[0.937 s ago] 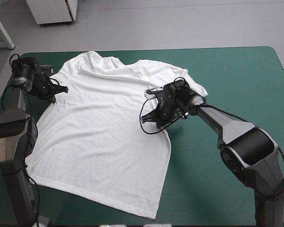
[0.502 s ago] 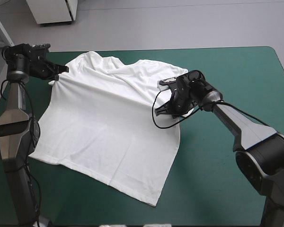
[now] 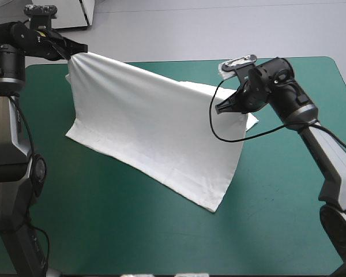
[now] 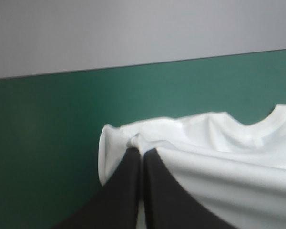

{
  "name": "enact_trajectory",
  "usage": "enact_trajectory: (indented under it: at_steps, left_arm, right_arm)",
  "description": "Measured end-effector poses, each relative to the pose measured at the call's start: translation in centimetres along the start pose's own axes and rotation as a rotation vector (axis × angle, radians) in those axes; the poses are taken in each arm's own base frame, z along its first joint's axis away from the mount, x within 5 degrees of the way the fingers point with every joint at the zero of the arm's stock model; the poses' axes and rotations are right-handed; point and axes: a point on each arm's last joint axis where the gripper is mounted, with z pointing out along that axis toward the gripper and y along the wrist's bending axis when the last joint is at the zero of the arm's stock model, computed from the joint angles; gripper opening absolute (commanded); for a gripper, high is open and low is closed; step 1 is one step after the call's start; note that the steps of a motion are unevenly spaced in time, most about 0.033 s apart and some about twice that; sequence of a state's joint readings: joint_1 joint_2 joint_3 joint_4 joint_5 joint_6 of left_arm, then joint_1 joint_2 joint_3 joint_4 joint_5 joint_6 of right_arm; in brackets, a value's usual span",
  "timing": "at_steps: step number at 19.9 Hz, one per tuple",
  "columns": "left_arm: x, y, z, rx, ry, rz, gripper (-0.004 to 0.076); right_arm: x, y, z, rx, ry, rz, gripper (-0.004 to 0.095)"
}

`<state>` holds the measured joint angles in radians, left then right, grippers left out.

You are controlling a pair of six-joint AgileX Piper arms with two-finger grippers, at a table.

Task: Fold the cloth

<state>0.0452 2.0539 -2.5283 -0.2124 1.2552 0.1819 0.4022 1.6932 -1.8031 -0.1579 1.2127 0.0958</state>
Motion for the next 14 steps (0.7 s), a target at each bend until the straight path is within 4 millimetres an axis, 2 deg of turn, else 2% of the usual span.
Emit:
enact_trajectory:
  at_steps: [1, 2, 3, 4, 5, 7, 9, 11, 12, 14]
  left_arm:
    - [-0.5, -0.9, -1.5, -0.001, -0.028, 0.012, -0.0009]
    - [-1.1, -2.5, -4.5, -0.001, -0.083, 0.032, -0.0009]
    - [-1.4, -3.3, -6.2, 0.0, -0.113, 0.046, -0.0009]
    - [-1.7, -4.7, -9.6, 0.01, -0.171, 0.069, -0.0009]
    - [-1.7, -5.5, -11.2, 0.014, -0.195, 0.08, -0.0009]
    - [-0.9, -7.6, -16.0, 0.006, -0.245, 0.133, -0.0009]
    - [0.4, -8.8, -19.6, -0.007, -0.268, 0.168, -0.0009]
    - [1.7, -9.4, -21.1, -0.029, -0.255, 0.2, -0.0009]
    - [2.0, -9.3, -21.3, -0.044, -0.246, 0.206, -0.0009]
    - [2.5, -9.1, -20.3, -0.064, -0.202, 0.209, -0.0009]
  right_arm:
    - [-0.1, -0.5, -0.9, 0.015, -0.017, 0.004, -0.0017]
    - [-0.3, -1.4, -3.1, 0.045, -0.065, 0.013, -0.0017]
    - [-0.4, -1.8, -4.3, 0.059, -0.095, 0.016, -0.0017]
    - [-0.4, -2.4, -6.7, 0.078, -0.155, 0.024, -0.0017]
    - [-0.3, -2.6, -8.0, 0.084, -0.186, 0.025, -0.0017]
    - [0.5, -3.3, -12.1, 0.097, -0.288, 0.035, -0.0017]
    - [1.5, -3.8, -15.1, 0.1, -0.359, 0.046, -0.0017]
    - [2.4, -4.1, -17.1, 0.108, -0.405, 0.052, -0.0017]
    - [2.7, -4.3, -17.7, 0.114, -0.419, 0.05, -0.0017]
    - [2.7, -4.4, -17.7, 0.136, -0.419, 0.037, -0.0017]
